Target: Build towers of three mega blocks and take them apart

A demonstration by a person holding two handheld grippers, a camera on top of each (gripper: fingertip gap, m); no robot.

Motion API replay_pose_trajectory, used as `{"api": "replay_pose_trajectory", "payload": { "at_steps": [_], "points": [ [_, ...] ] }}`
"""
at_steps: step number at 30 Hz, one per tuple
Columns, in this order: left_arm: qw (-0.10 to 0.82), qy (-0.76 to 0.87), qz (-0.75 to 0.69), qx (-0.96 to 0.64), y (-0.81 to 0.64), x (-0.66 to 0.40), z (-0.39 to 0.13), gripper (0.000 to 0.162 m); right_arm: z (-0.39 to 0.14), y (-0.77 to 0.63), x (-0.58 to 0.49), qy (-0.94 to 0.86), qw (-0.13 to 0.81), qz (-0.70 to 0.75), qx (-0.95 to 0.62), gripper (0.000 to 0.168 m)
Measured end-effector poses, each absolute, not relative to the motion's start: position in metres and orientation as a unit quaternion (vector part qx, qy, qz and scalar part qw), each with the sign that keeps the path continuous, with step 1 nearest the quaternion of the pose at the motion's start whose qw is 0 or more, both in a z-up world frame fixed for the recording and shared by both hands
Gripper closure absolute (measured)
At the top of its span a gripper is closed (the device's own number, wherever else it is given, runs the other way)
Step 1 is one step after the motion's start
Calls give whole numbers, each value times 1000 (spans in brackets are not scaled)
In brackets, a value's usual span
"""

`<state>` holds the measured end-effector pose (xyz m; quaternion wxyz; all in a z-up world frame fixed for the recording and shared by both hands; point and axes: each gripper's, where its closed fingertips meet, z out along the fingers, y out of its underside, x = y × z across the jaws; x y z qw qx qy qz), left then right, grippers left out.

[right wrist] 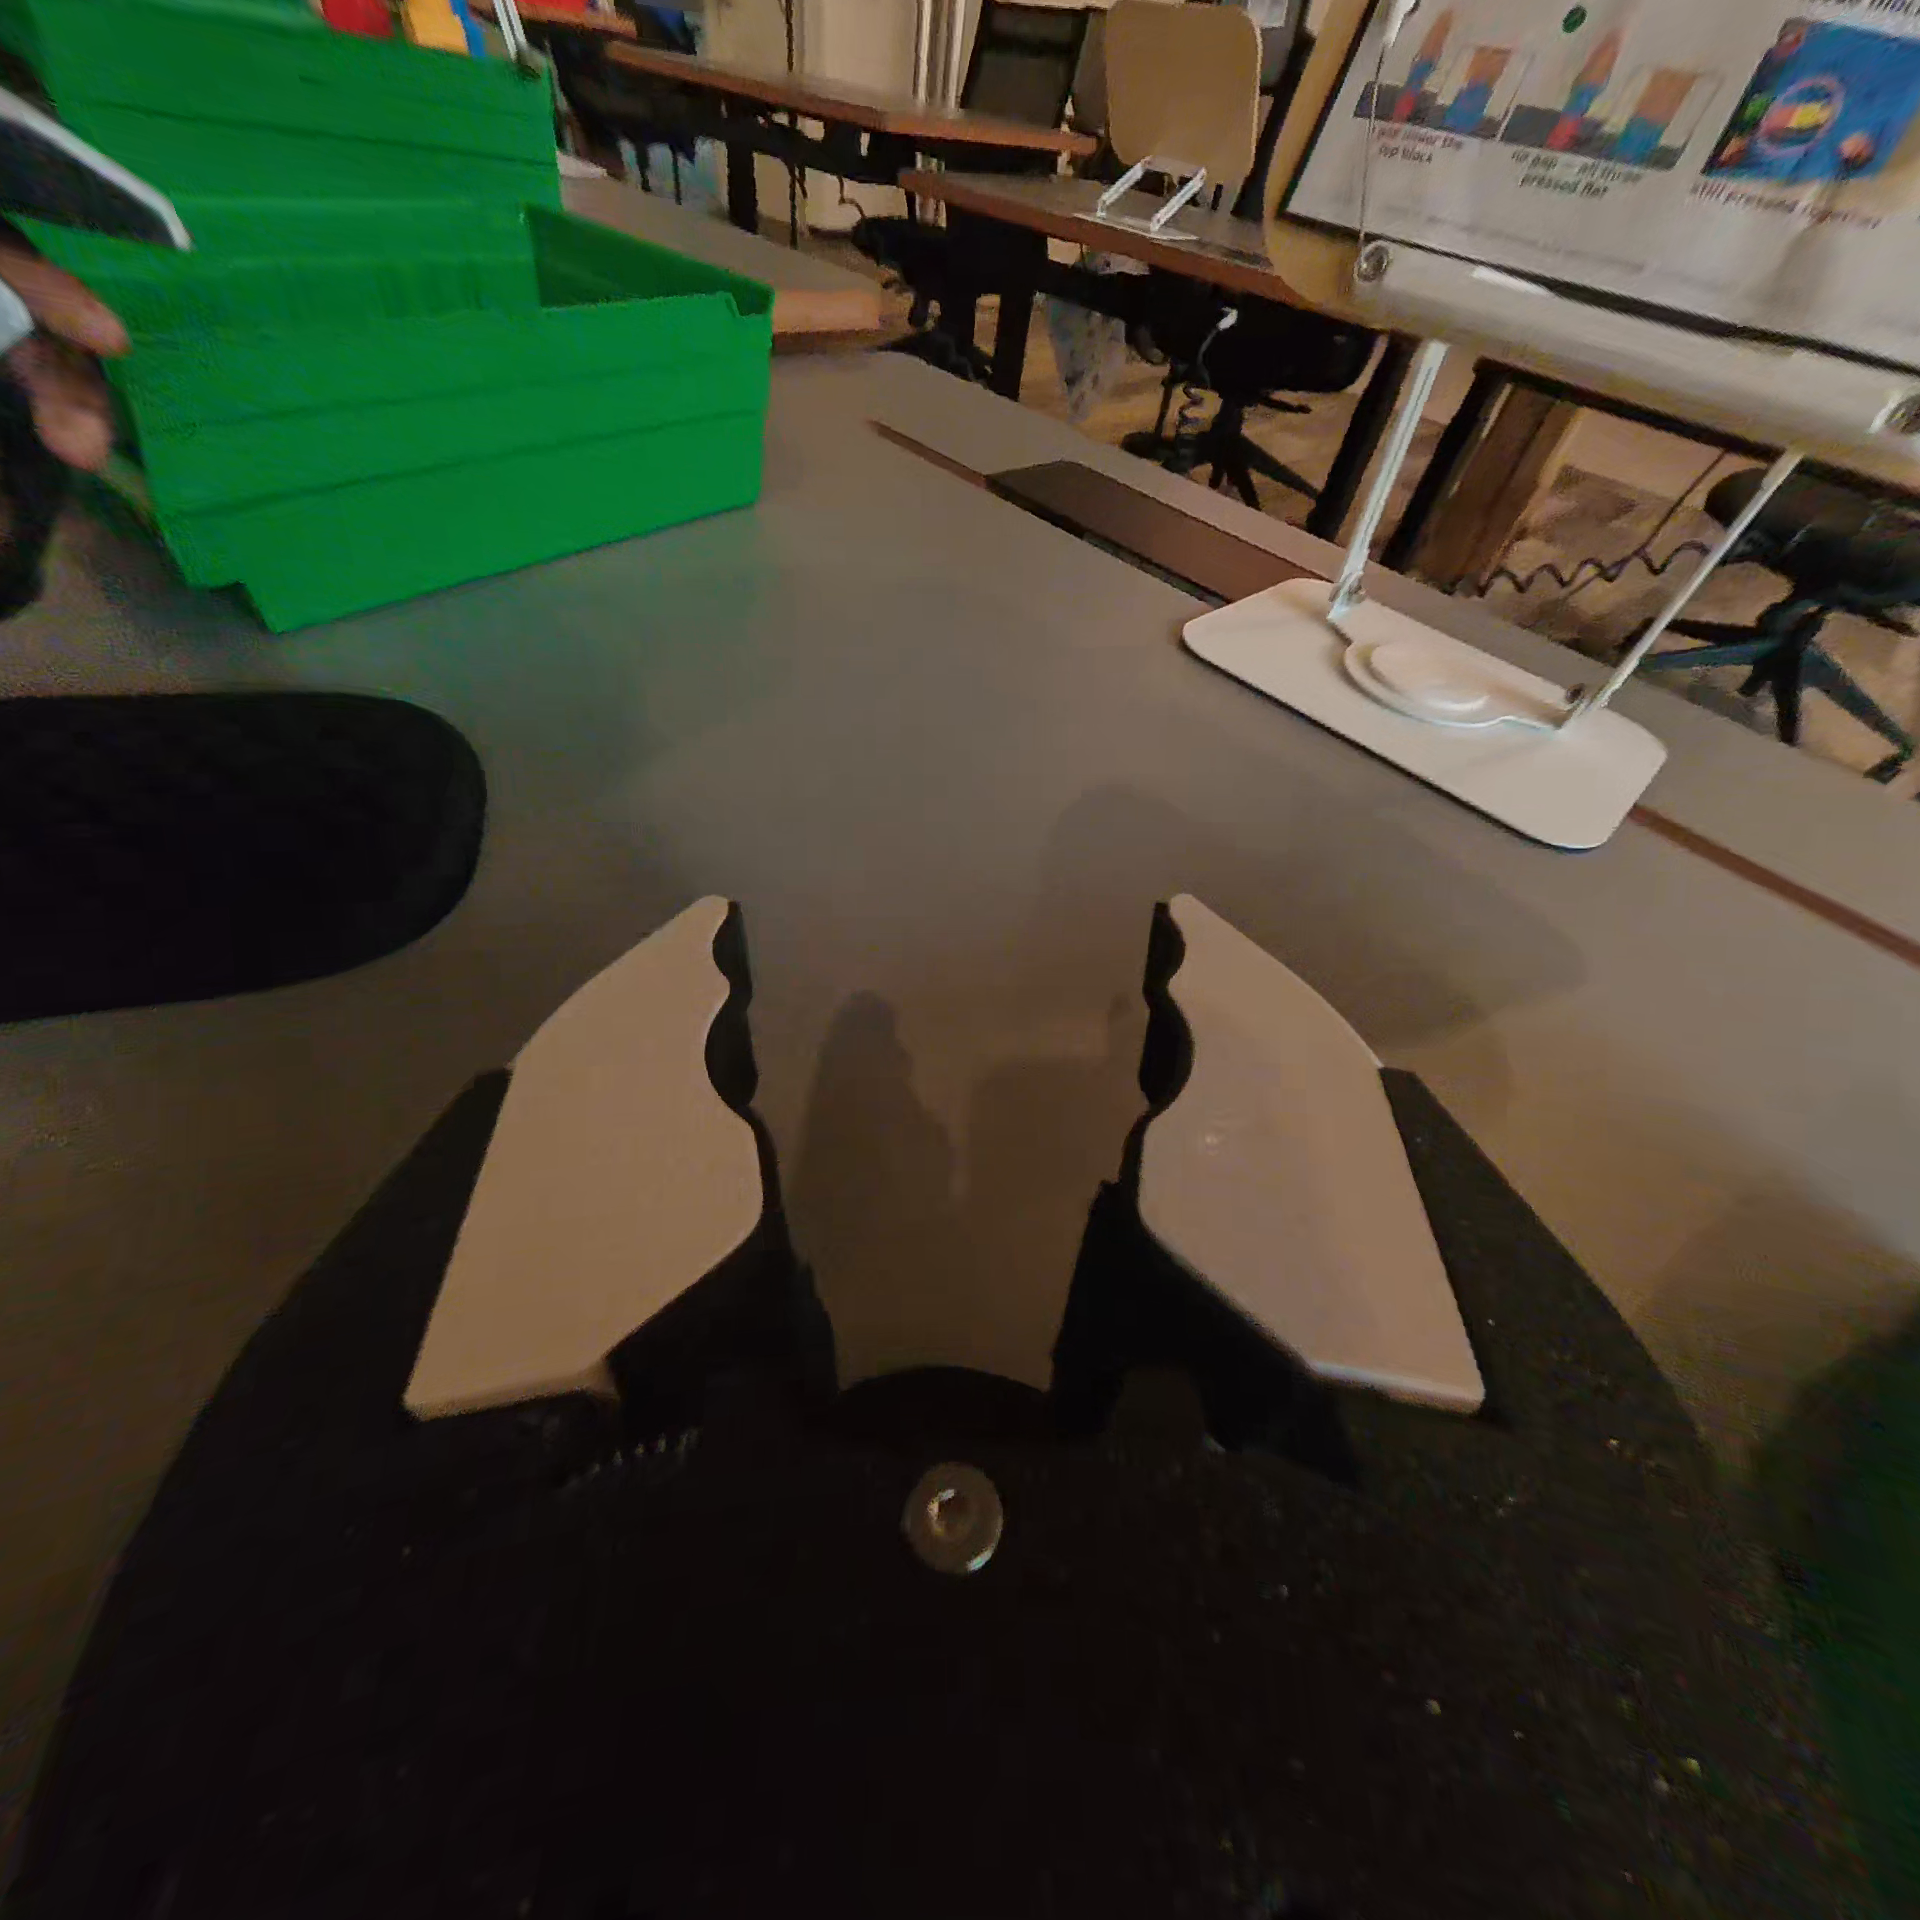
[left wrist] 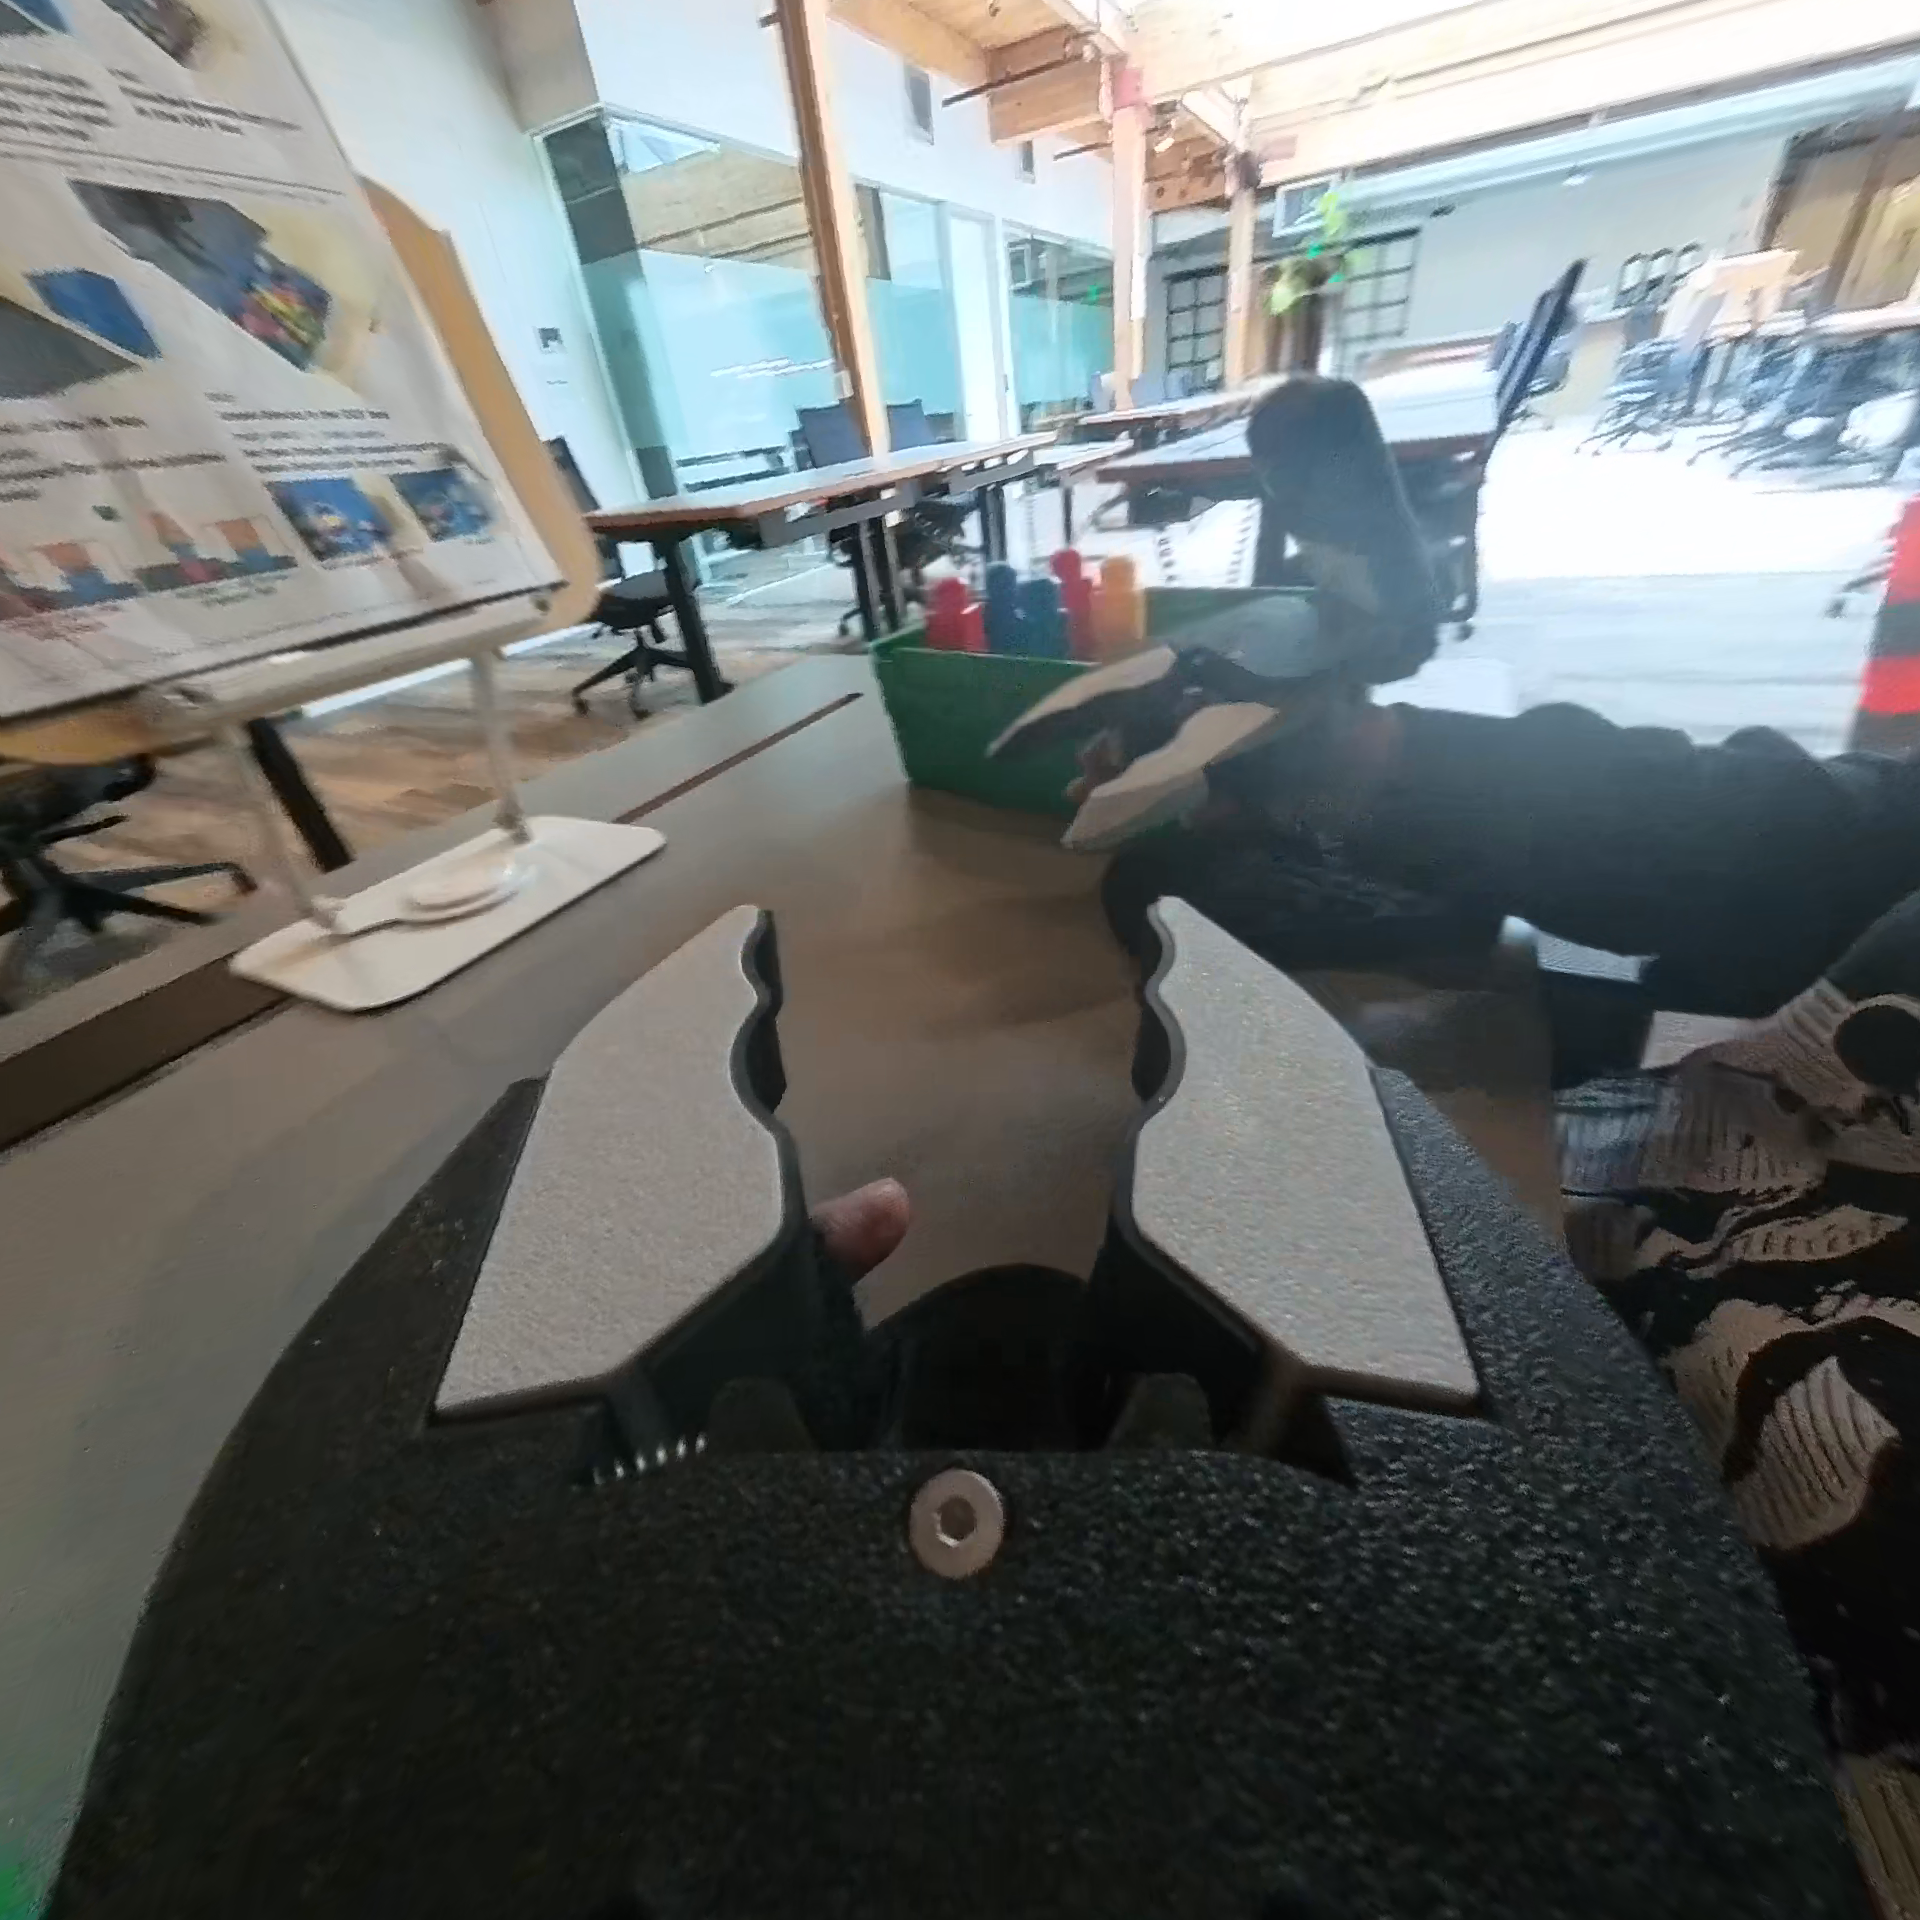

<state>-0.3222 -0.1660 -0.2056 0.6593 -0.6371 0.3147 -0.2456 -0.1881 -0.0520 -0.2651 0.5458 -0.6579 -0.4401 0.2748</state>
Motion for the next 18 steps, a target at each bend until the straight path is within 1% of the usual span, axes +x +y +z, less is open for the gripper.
{"api": "replay_pose_trajectory", "payload": {
  "at_steps": [4,7,9,11,13,18],
  "points": [
    [653,290,-148,-684,-170,-376,-184,96,-272,-51,-188,-421,544,302,-660,97],
    [612,287,-37,-736,-168,-437,-178,96,-272,-48,-187,-410,543,315,-662,98],
    [554,290,44,-779,-164,-485,-182,100,-274,-48,-186,-407,536,324,-665,98],
    [465,307,133,-820,-160,-534,-194,104,-273,-46,-185,-399,536,330,-666,99],
    [370,344,186,-843,-158,-570,-210,105,-273,-45,-183,-393,536,337,-667,99],
    [217,438,178,-854,-146,-610,-253,113,-271,-44,-181,-382,536,350,-667,99]
  ]
}}
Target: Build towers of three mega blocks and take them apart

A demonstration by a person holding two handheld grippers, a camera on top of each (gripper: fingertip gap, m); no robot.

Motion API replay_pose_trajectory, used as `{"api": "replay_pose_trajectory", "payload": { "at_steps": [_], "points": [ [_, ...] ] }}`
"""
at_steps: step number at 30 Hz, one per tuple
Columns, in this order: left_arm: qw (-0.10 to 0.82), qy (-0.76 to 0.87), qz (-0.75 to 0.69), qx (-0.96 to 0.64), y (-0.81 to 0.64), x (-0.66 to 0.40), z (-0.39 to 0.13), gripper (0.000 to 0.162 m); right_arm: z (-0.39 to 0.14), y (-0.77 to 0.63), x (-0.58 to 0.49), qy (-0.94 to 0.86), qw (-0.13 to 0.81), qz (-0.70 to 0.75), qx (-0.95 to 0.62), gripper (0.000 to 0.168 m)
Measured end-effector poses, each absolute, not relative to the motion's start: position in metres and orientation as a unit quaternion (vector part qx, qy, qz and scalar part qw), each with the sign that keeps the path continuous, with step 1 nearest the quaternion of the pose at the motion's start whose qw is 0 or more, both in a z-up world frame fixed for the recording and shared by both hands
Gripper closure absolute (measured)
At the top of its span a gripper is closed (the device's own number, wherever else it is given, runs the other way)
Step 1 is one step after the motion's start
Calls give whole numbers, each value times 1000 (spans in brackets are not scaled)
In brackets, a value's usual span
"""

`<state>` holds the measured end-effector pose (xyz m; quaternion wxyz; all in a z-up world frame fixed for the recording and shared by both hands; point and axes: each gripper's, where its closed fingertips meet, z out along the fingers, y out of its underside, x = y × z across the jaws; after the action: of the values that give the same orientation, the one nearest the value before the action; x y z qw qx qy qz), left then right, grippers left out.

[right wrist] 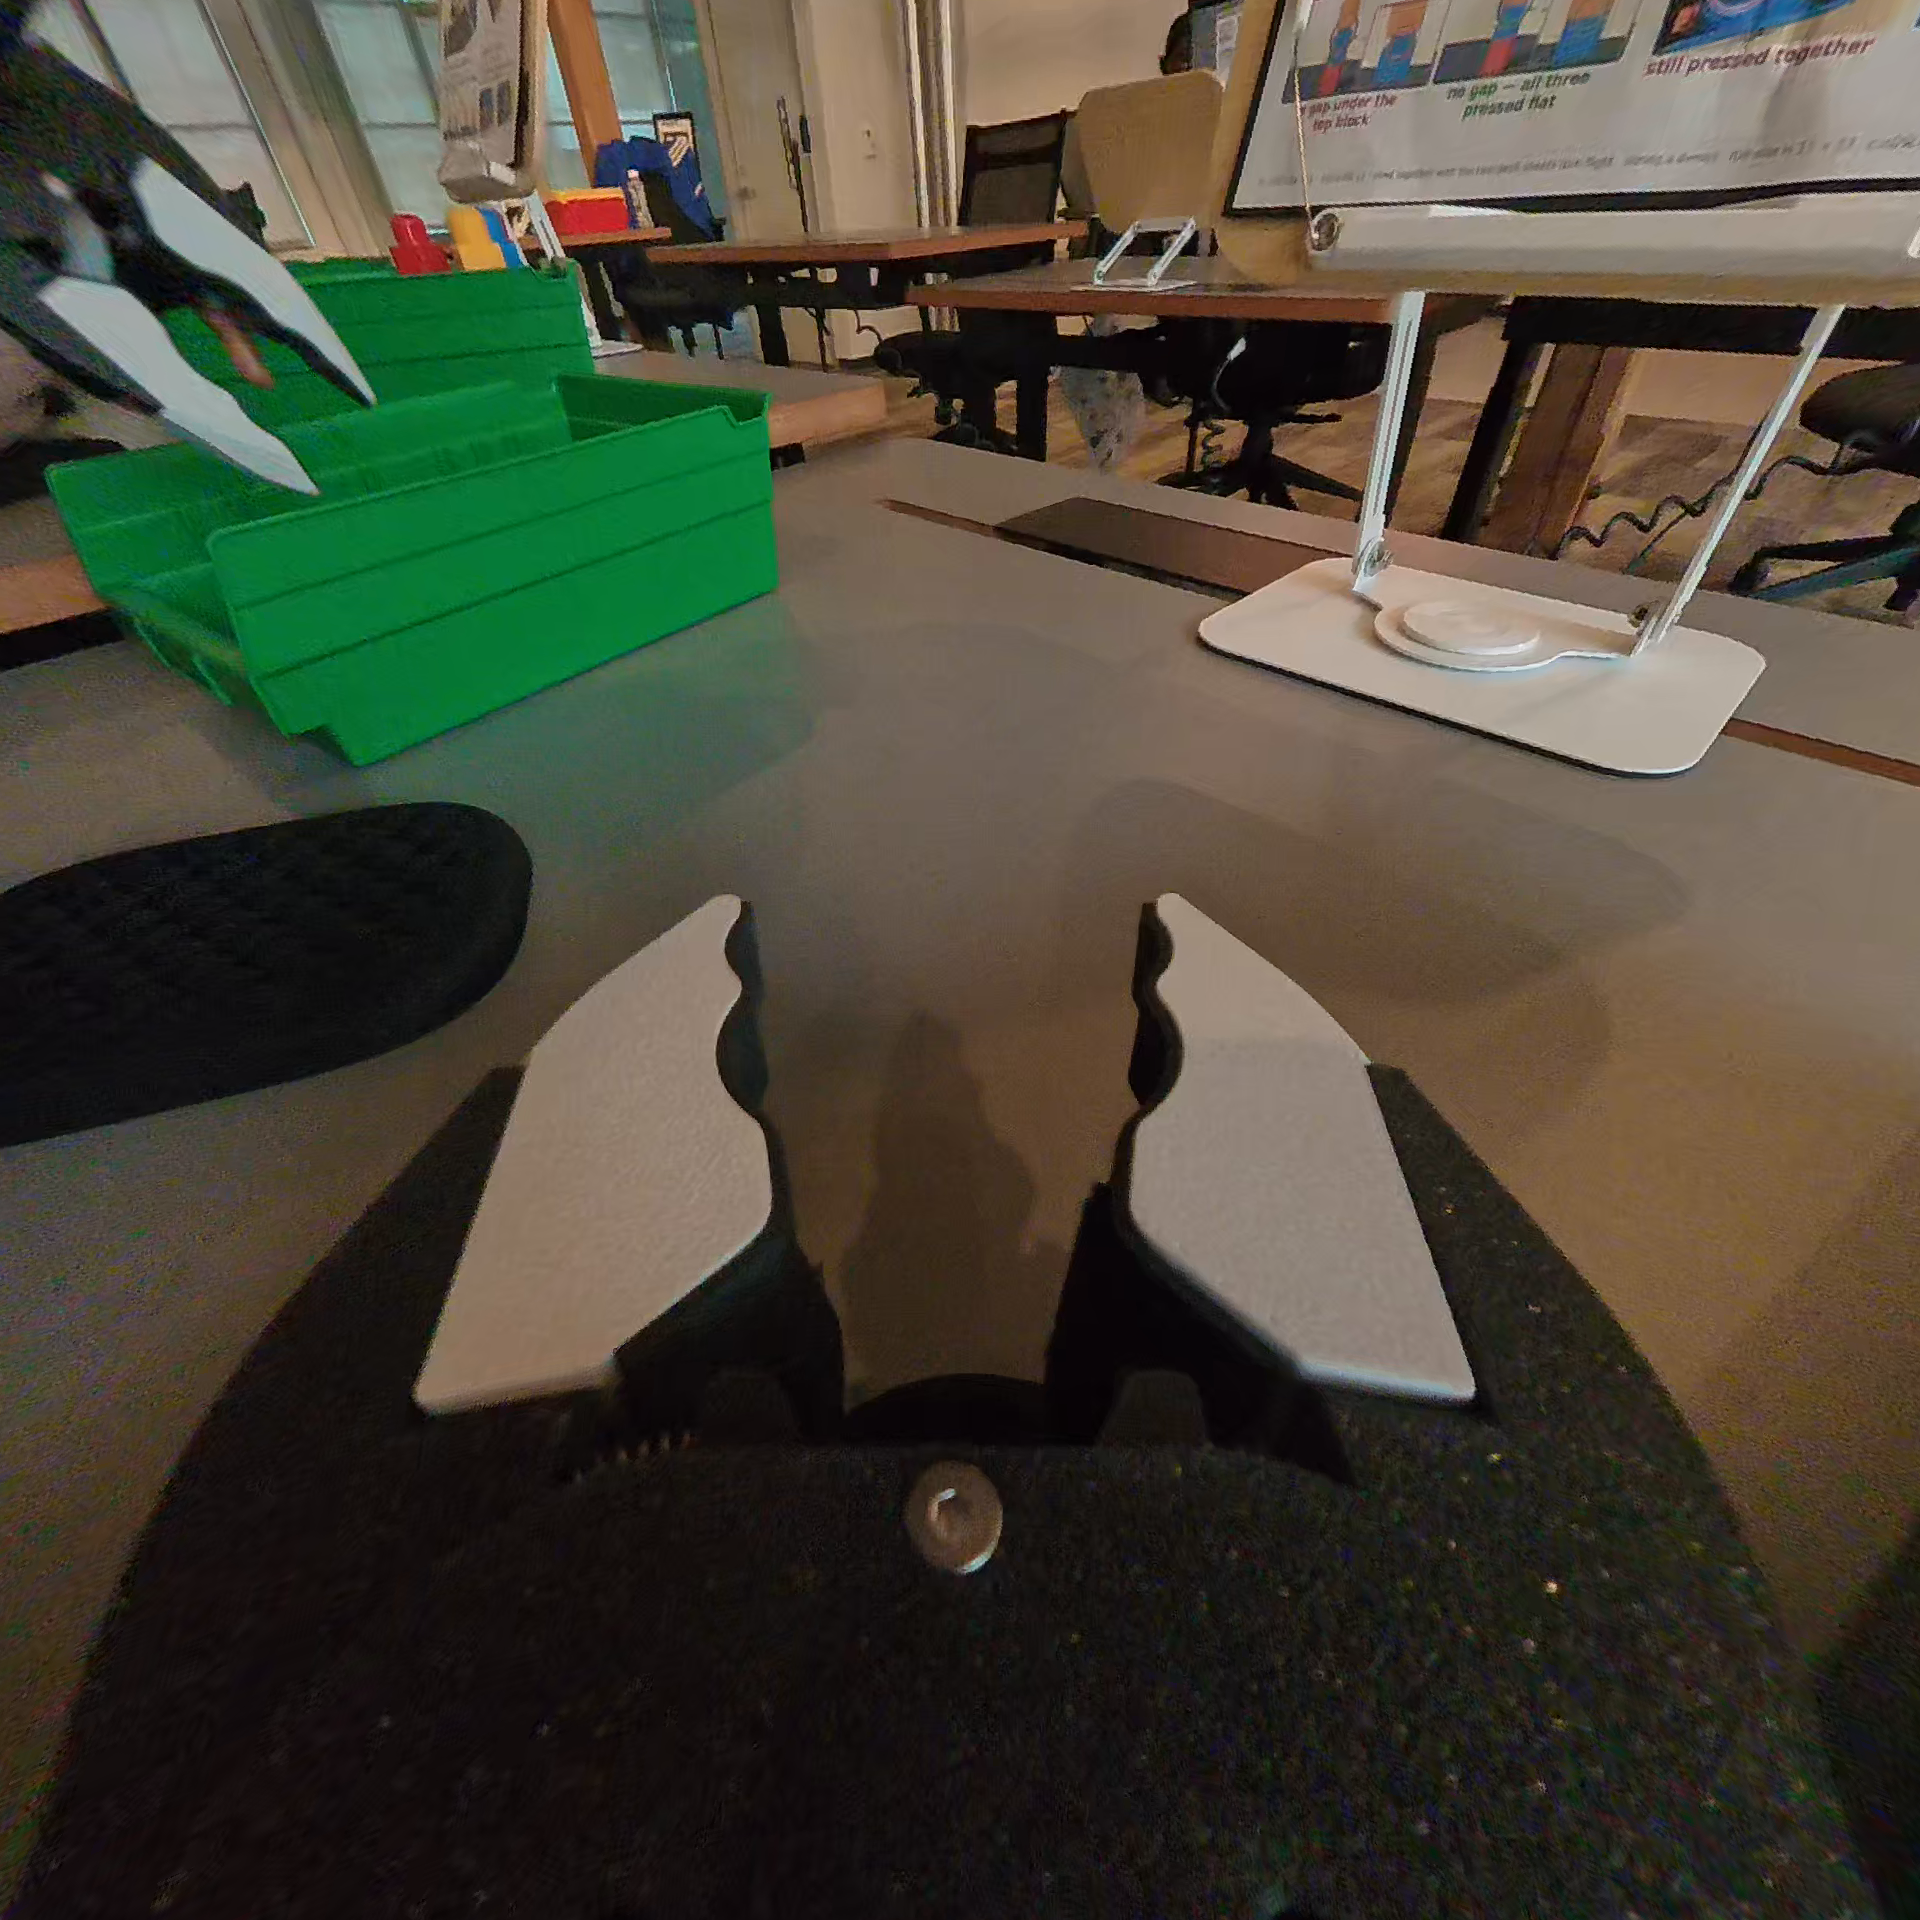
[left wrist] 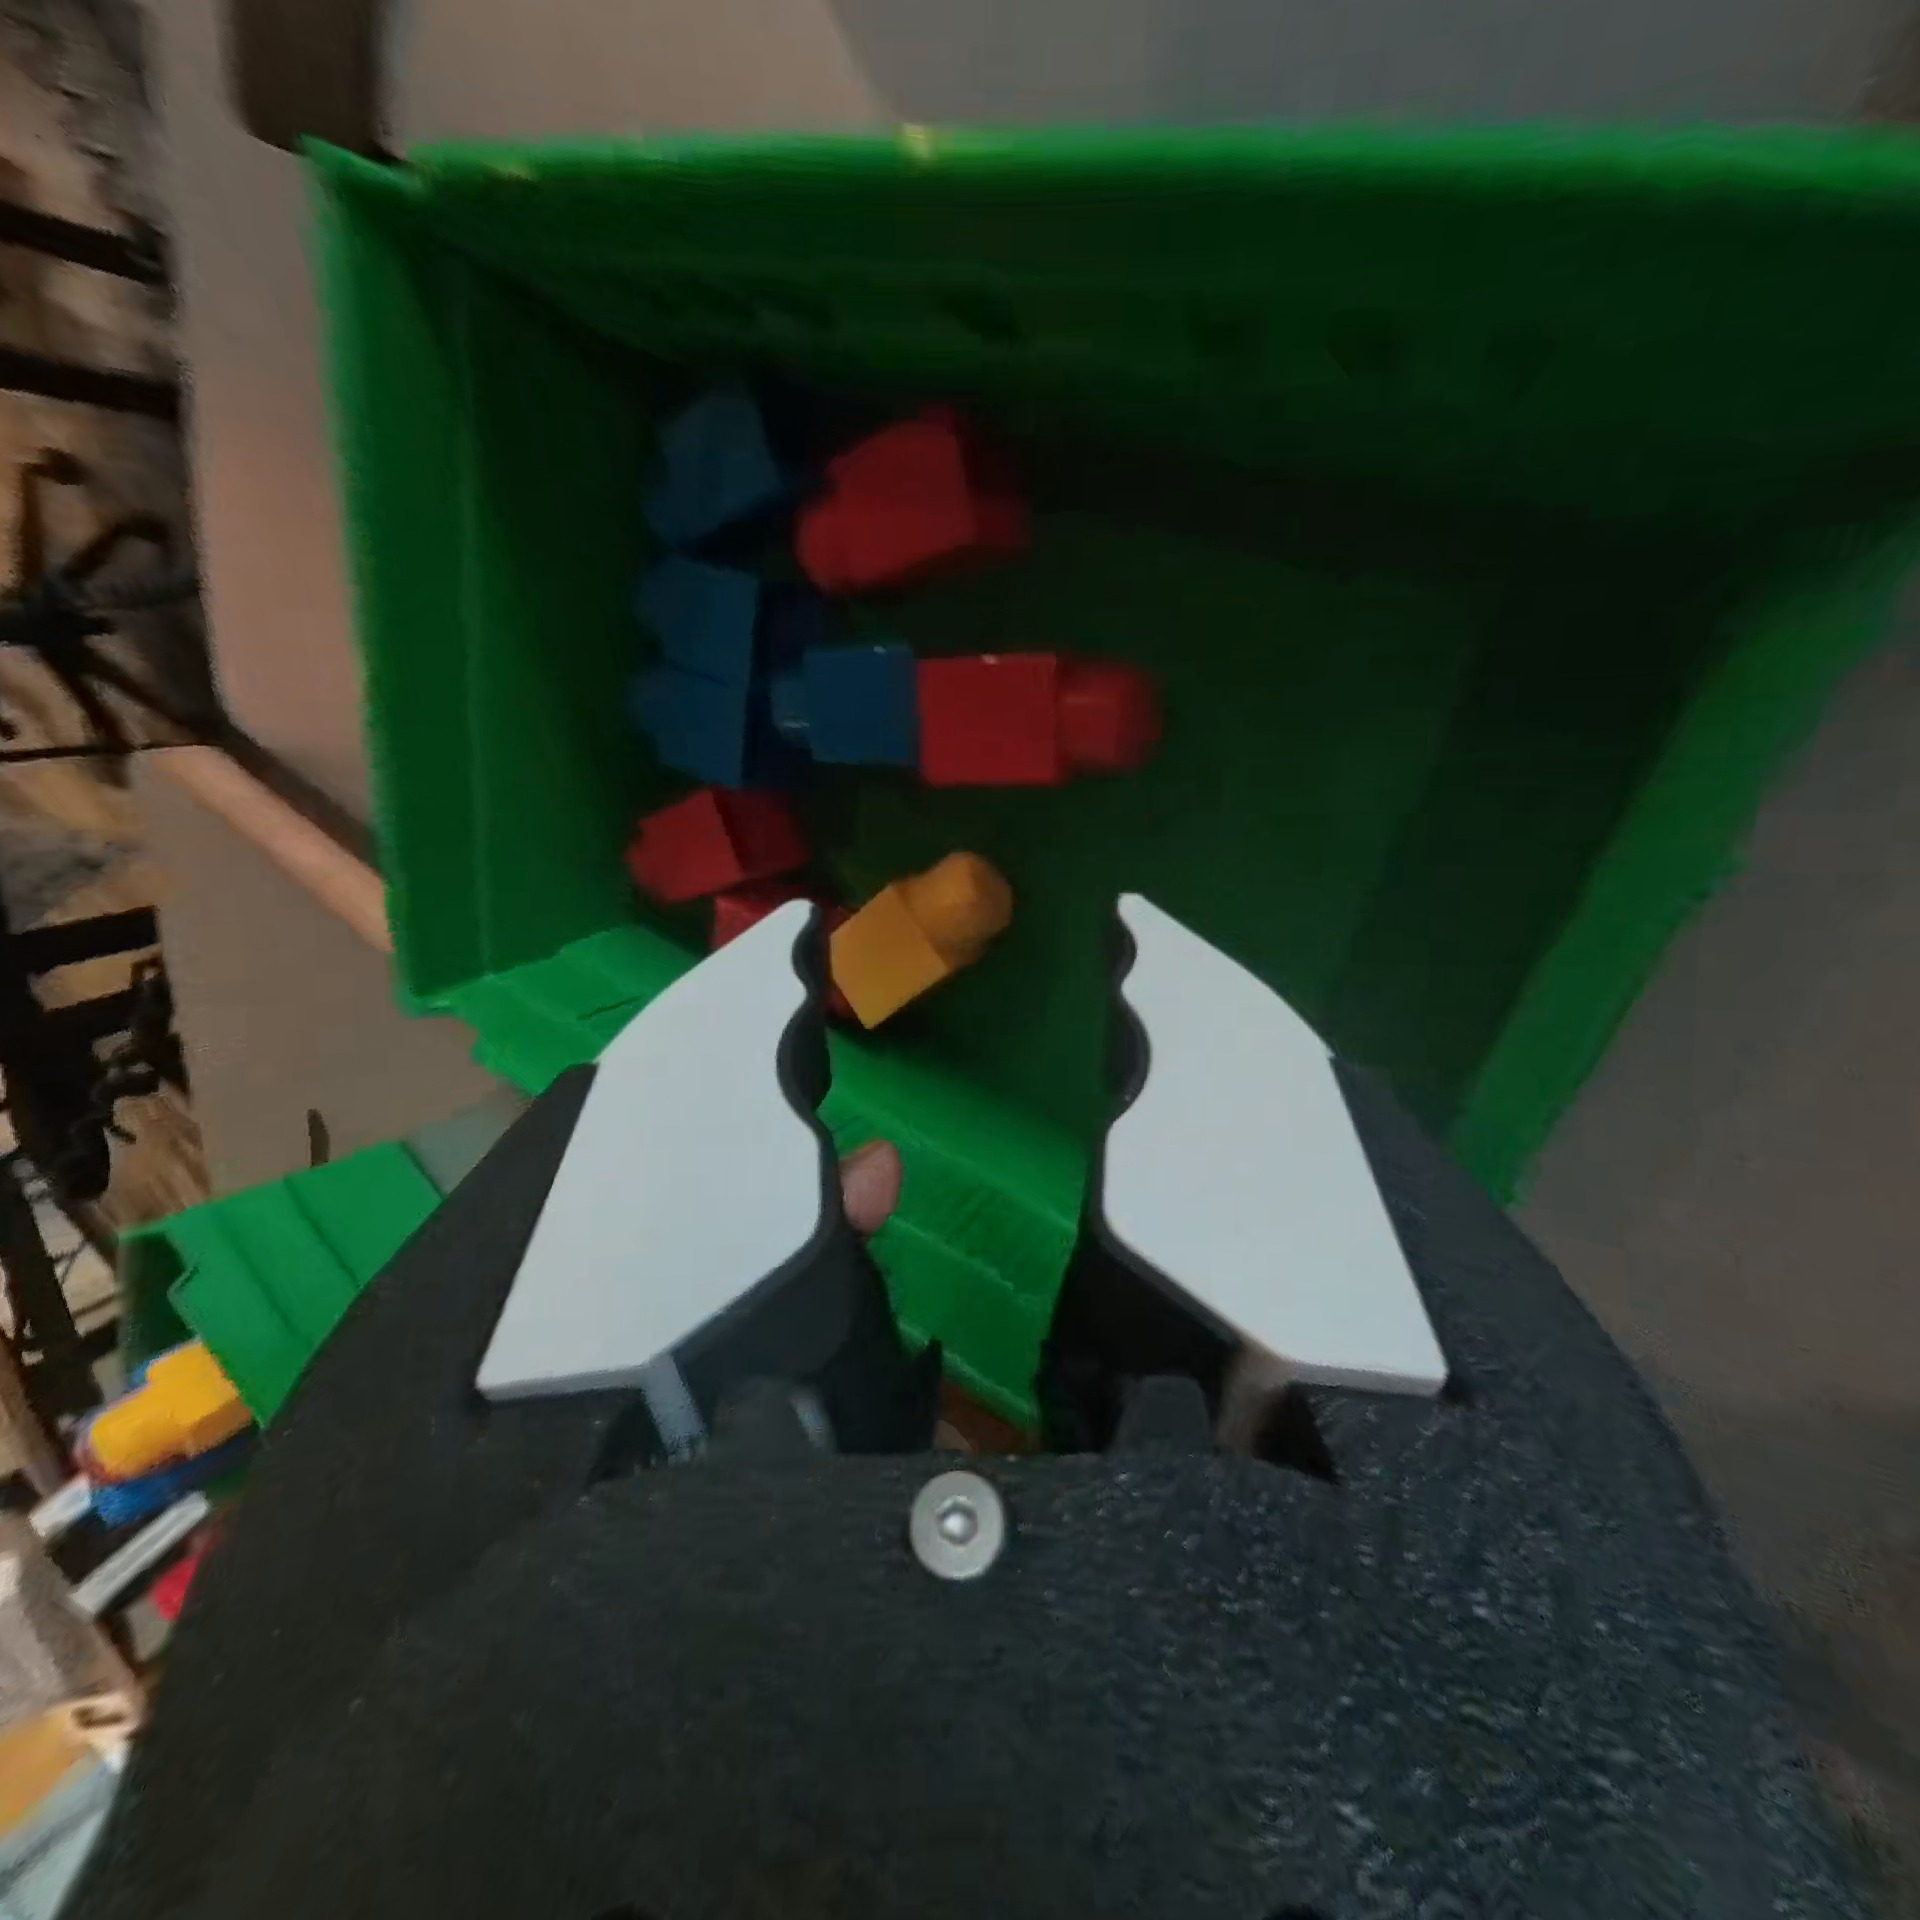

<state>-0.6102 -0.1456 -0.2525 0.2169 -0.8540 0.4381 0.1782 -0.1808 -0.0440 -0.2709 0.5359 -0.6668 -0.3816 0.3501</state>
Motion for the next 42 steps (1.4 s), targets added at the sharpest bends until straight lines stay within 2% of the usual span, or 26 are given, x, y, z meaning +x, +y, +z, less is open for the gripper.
{"api": "replay_pose_trajectory", "payload": {
  "at_steps": [5,9,12,21,26,34,37,39,42],
  "points": [
    [91,518,147,-838,-139,-641,-288,120,-271,-45,-181,-386,538,348,-663,101],
    [30,565,141,-813,-132,-656,-304,109,-273,-44,-182,-386,532,348,-669,103],
    [-20,594,144,-791,-130,-664,-314,107,-274,-43,-181,-381,528,353,-672,104],
    [-65,616,159,-769,-128,-683,-329,109,-273,-41,-180,-367,525,363,-677,108],
    [-51,617,161,-769,-125,-682,-333,111,-272,-41,-180,-369,526,360,-676,109],
    [58,531,45,-844,-114,-634,-323,108,-272,-40,-182,-372,526,356,-677,110],
    [96,446,-14,-890,-106,-622,-316,99,-269,-39,-182,-372,531,353,-674,111],
    [120,353,-50,-926,-96,-617,-313,86,-268,-37,-182,-371,533,352,-674,111],
    [119,224,-35,-967,-88,-626,-319,78,-267,-35,-184,-371,533,353,-674,111]
  ]
}}
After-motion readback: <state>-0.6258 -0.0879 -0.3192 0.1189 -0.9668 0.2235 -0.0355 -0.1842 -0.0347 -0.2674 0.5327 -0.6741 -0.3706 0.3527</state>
